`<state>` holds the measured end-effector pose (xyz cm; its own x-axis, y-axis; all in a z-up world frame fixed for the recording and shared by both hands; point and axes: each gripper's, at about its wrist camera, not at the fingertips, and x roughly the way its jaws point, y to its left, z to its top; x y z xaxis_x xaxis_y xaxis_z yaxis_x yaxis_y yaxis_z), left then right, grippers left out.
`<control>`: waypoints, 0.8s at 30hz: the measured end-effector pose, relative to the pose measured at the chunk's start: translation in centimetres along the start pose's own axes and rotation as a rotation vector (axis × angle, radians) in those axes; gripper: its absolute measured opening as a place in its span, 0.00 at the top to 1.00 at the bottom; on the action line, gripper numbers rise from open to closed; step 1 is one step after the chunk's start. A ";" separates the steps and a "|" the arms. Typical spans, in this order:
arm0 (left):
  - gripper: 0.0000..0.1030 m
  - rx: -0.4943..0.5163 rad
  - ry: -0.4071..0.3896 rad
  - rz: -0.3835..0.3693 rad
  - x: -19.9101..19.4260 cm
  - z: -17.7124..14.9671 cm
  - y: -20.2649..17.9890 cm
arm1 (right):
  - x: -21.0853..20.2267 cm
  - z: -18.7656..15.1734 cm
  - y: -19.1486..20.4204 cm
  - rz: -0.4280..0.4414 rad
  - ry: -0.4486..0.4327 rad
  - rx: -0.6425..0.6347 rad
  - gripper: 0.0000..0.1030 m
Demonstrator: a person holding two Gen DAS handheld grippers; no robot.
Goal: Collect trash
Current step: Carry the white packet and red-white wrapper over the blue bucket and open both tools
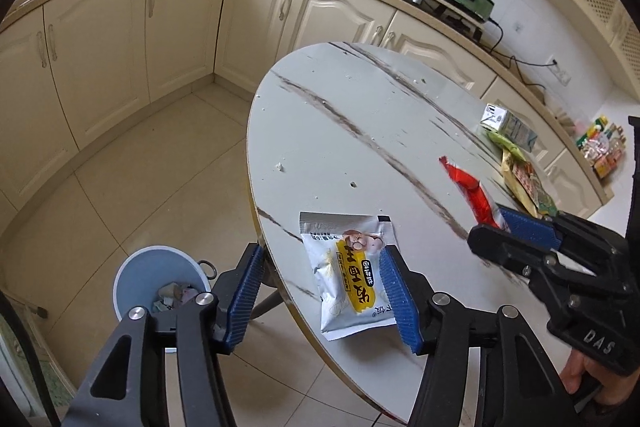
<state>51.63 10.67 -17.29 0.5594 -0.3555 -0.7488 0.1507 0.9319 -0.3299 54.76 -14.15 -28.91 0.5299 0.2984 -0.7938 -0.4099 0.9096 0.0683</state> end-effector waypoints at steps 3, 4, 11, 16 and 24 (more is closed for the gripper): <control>0.56 -0.005 -0.006 -0.010 -0.1 -0.6 -0.6 | -0.2 0.0 -0.1 0.005 -0.010 0.015 0.75; 0.62 -0.012 -0.009 -0.018 -0.3 -0.6 -0.2 | -0.2 0.0 -0.1 0.007 -0.012 0.017 0.75; 0.76 -0.013 -0.023 -0.024 -1.6 -1.9 0.2 | -0.4 -0.1 0.7 0.022 -0.031 0.027 0.75; 0.89 -0.009 -0.035 -0.032 -2.7 -2.7 0.2 | -0.7 0.0 1.6 0.021 -0.041 0.019 0.75; 0.95 0.043 -0.071 -0.041 -4.4 -3.9 -1.3 | -0.8 -0.3 2.8 0.017 -0.036 0.028 0.75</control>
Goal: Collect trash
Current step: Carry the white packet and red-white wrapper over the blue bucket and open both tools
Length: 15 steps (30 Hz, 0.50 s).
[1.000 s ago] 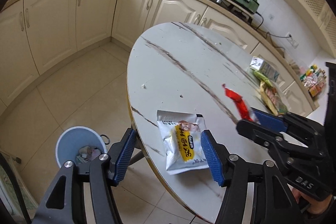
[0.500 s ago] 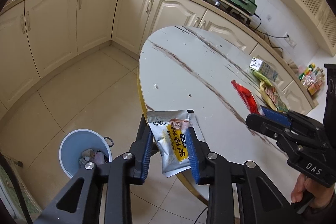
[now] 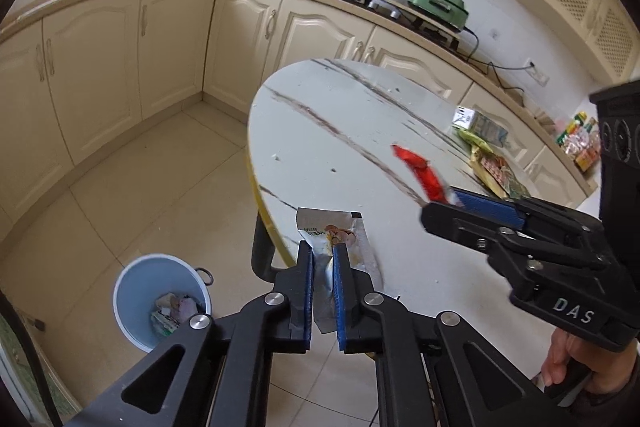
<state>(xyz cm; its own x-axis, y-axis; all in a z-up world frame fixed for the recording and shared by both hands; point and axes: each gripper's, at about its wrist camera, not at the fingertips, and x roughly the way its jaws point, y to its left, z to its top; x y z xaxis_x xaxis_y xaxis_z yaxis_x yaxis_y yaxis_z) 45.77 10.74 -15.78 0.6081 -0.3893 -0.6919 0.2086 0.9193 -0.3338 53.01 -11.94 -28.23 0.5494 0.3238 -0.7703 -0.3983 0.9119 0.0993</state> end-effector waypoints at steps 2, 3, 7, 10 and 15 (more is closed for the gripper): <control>0.96 0.003 -0.013 -0.013 -0.7 -0.1 -0.1 | -0.1 -0.1 0.5 -0.001 -0.005 0.000 0.75; 0.96 0.006 -0.024 -0.017 -1.1 -0.2 -0.1 | -0.1 -0.1 0.7 0.001 -0.004 0.003 0.75; 0.96 0.001 -0.064 0.000 -3.1 0.0 1.1 | -0.3 0.4 2.2 0.020 -0.021 -0.001 0.75; 0.96 -0.017 -0.093 0.025 -4.8 -0.3 2.8 | 0.0 1.2 4.3 0.049 -0.035 -0.021 0.75; 0.96 -0.066 -0.129 0.106 -7.8 -1.0 7.9 | 2.1 3.0 9.2 0.129 -0.044 -0.059 0.75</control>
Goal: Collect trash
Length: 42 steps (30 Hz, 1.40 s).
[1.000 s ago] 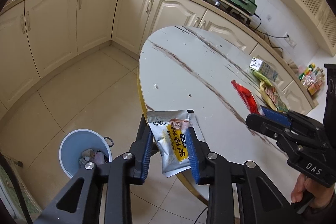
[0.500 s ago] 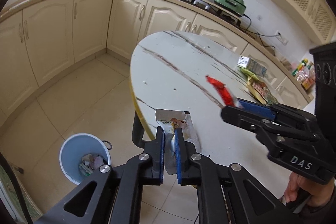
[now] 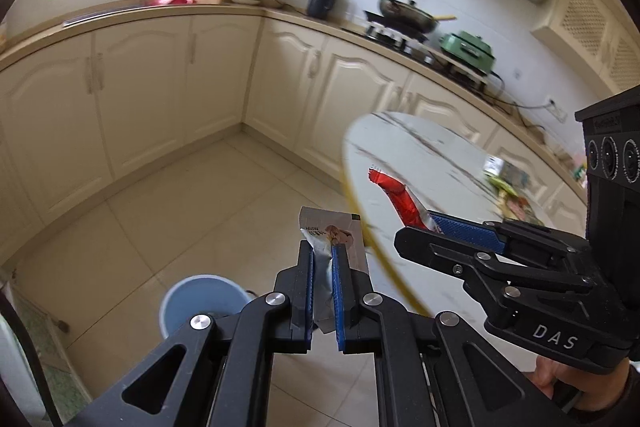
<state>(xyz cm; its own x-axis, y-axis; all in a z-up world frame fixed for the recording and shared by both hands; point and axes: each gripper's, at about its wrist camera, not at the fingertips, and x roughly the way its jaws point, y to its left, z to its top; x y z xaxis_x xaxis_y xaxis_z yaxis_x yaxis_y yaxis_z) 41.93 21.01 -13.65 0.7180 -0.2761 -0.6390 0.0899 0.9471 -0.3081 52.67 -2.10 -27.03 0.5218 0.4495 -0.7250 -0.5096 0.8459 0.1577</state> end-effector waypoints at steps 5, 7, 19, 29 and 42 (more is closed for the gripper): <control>0.96 -0.059 0.031 0.105 0.4 -1.1 6.0 | 5.9 1.3 4.8 0.088 0.030 -0.016 0.75; 0.96 -0.082 0.065 0.136 1.5 -1.6 8.0 | 9.2 1.3 6.2 0.106 0.063 -0.014 0.75; 0.96 -0.189 0.325 0.191 15.5 -4.3 16.3 | 27.0 -2.8 4.1 0.104 0.275 0.116 0.75; 0.79 -0.227 0.416 0.209 22.8 -3.5 18.5 | 31.5 -4.3 1.0 0.076 0.302 0.180 0.53; 0.58 -0.185 0.142 0.409 11.5 1.5 12.5 | 19.7 -0.3 6.0 -0.043 0.125 0.049 0.33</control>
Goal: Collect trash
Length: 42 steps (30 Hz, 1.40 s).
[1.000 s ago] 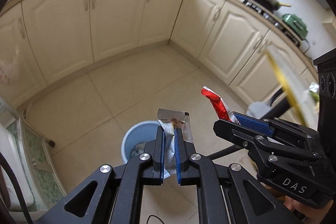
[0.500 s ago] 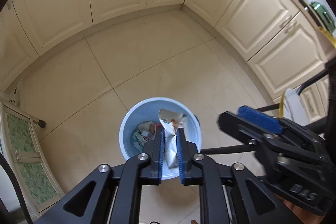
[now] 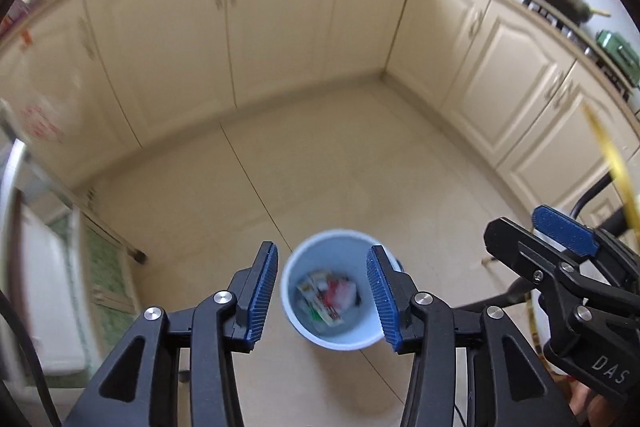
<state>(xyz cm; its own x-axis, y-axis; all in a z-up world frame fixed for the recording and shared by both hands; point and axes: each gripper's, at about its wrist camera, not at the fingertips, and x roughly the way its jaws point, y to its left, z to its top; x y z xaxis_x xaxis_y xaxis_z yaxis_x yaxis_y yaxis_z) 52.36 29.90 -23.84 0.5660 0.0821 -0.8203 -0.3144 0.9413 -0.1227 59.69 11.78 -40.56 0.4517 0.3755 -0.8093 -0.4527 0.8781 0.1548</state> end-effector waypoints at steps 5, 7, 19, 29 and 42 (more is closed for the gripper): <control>0.35 0.024 -0.189 0.032 -9.1 0.1 -2.5 | -9.5 0.3 2.6 -0.002 -0.138 -0.026 0.26; 0.27 0.041 -0.243 0.037 -12.4 -0.3 -3.9 | -14.0 0.0 3.3 -0.015 -0.205 -0.032 0.18; 0.01 0.139 -0.564 -0.069 -28.4 -8.7 -13.4 | -37.8 -5.4 3.9 -0.173 -0.501 0.021 0.00; 0.01 0.174 -0.726 -0.156 -36.0 -19.3 -13.0 | -51.0 -10.1 3.9 -0.335 -0.654 0.029 0.00; 0.01 0.229 -0.872 -0.236 -42.5 -33.8 -7.4 | -59.8 -14.6 5.8 -0.456 -0.786 0.024 0.00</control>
<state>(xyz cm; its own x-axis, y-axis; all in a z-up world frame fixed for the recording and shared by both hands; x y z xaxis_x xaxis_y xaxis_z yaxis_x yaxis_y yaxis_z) 4.86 8.36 -6.92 0.9977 0.0099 -0.0672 -0.0129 0.9990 -0.0437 18.82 -9.93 0.42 0.9814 0.0761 -0.1762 -0.0891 0.9938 -0.0671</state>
